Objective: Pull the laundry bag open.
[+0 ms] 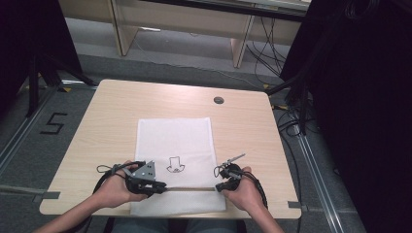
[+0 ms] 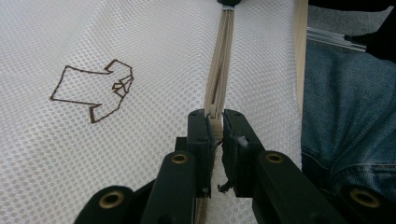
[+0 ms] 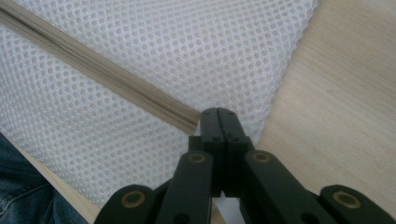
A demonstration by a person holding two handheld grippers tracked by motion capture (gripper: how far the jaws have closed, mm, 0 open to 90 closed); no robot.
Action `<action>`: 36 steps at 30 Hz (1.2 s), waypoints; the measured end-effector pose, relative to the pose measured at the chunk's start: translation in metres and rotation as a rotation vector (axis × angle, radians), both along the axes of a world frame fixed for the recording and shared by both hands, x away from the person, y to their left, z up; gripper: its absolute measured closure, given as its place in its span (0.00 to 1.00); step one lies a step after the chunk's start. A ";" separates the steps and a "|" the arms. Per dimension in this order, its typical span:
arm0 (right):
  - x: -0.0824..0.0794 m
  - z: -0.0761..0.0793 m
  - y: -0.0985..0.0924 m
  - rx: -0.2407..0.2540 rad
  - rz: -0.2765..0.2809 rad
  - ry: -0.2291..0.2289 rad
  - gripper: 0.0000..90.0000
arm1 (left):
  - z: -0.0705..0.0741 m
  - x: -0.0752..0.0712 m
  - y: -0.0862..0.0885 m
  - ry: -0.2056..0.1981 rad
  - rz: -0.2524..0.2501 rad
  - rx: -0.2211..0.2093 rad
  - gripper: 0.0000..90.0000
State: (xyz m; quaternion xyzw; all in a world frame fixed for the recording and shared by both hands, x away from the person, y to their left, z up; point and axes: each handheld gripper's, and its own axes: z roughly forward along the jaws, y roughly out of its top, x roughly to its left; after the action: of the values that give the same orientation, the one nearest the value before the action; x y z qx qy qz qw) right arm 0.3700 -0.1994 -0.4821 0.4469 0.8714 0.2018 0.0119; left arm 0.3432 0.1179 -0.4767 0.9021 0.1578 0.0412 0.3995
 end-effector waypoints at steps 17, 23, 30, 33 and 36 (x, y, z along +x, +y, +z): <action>0.000 0.000 0.000 0.003 -0.002 0.001 1.00 | 0.002 0.000 0.009 0.001 0.014 -0.011 0.90; 0.000 0.000 0.000 0.001 -0.003 0.001 1.00 | 0.001 0.000 0.010 0.003 0.012 -0.015 0.90; 0.000 0.000 0.000 0.002 -0.007 0.003 1.00 | 0.001 -0.001 0.012 0.005 0.017 -0.019 0.90; 0.000 0.000 -0.001 0.002 0.006 -0.006 1.00 | 0.002 0.000 0.013 -0.001 0.014 -0.009 0.90; -0.001 0.000 0.000 0.003 -0.007 0.001 1.00 | 0.002 -0.001 0.012 0.003 0.016 -0.022 0.90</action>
State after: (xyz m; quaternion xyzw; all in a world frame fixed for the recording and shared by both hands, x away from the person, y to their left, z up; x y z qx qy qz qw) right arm 0.3693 -0.1992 -0.4822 0.4501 0.8696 0.2026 0.0115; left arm 0.3419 0.1302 -0.4745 0.8963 0.1663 0.0412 0.4089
